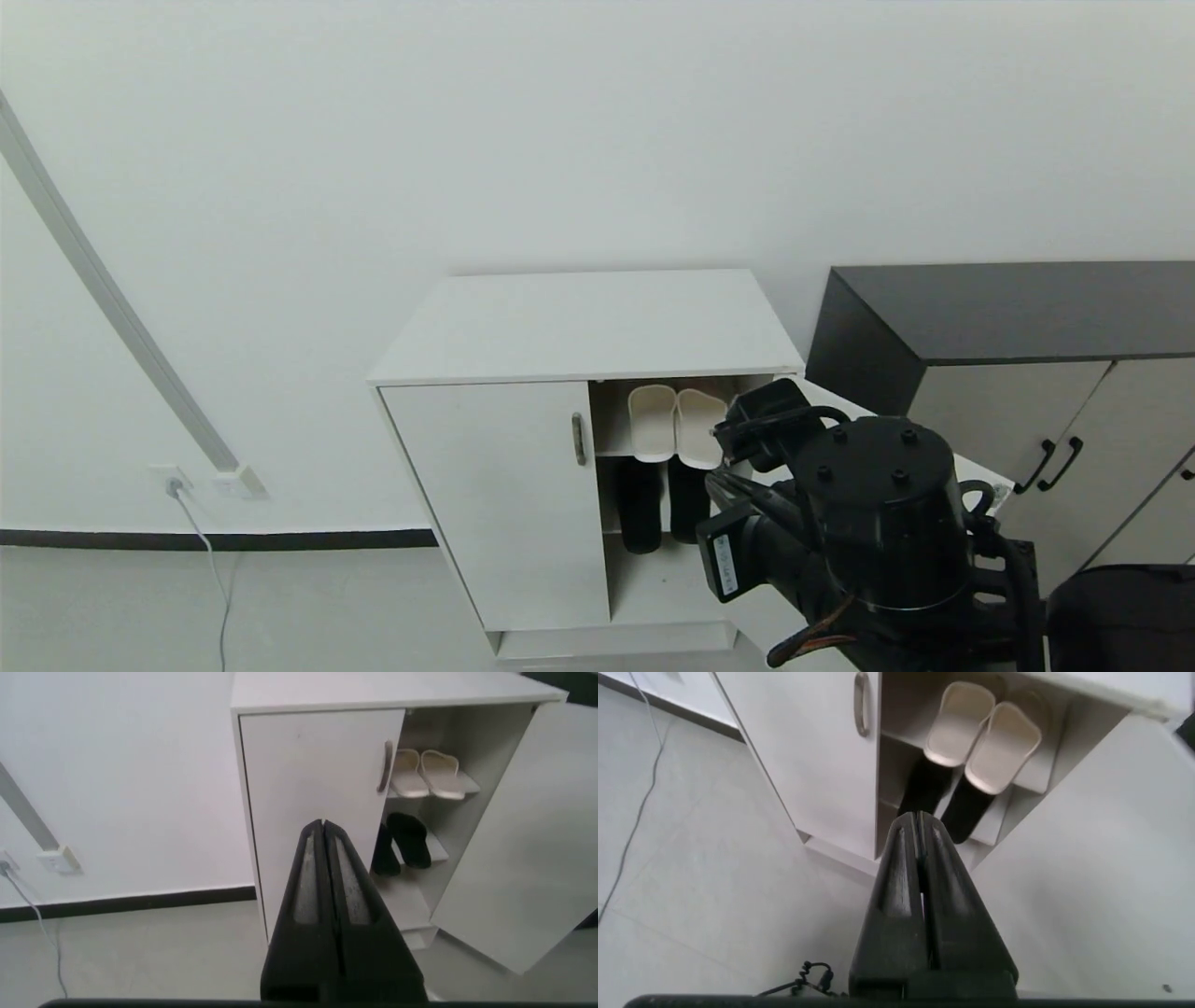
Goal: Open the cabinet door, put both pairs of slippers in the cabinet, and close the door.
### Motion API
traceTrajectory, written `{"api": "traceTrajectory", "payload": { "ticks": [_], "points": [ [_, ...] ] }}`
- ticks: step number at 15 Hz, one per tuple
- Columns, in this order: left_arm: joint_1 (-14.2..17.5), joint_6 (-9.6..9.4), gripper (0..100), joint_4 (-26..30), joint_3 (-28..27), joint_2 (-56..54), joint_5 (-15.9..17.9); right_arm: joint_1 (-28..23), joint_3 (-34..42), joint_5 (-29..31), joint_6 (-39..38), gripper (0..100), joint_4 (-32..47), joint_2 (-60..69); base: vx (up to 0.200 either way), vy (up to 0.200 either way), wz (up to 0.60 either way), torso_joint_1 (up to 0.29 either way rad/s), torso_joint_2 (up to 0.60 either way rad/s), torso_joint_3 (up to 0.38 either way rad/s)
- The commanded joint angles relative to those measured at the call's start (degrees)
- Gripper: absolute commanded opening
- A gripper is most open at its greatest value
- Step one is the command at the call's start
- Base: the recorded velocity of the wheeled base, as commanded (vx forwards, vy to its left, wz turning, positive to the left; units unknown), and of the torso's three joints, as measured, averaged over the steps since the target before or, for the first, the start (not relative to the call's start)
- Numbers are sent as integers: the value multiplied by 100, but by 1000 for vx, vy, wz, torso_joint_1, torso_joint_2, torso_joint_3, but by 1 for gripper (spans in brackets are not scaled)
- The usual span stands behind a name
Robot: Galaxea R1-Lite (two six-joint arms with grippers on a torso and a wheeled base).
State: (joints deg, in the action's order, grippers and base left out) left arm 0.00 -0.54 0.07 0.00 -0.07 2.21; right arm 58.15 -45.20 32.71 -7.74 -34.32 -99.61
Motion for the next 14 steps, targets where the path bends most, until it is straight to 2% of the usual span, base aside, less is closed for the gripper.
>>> {"api": "traceTrajectory", "payload": {
  "ticks": [1,10,14],
  "points": [
    [0,1,0,1,0,7,-1,-5,3,-1,1,0,4,3,0,0,0,242,-520,-281],
    [0,1,0,1,0,7,-1,-23,73,8,36,0,-84,91,0,0,0,179,-389,-213],
    [0,1,0,1,0,7,-1,-225,108,-19,27,0,-84,56,0,0,0,171,-353,-189]
  ]
}}
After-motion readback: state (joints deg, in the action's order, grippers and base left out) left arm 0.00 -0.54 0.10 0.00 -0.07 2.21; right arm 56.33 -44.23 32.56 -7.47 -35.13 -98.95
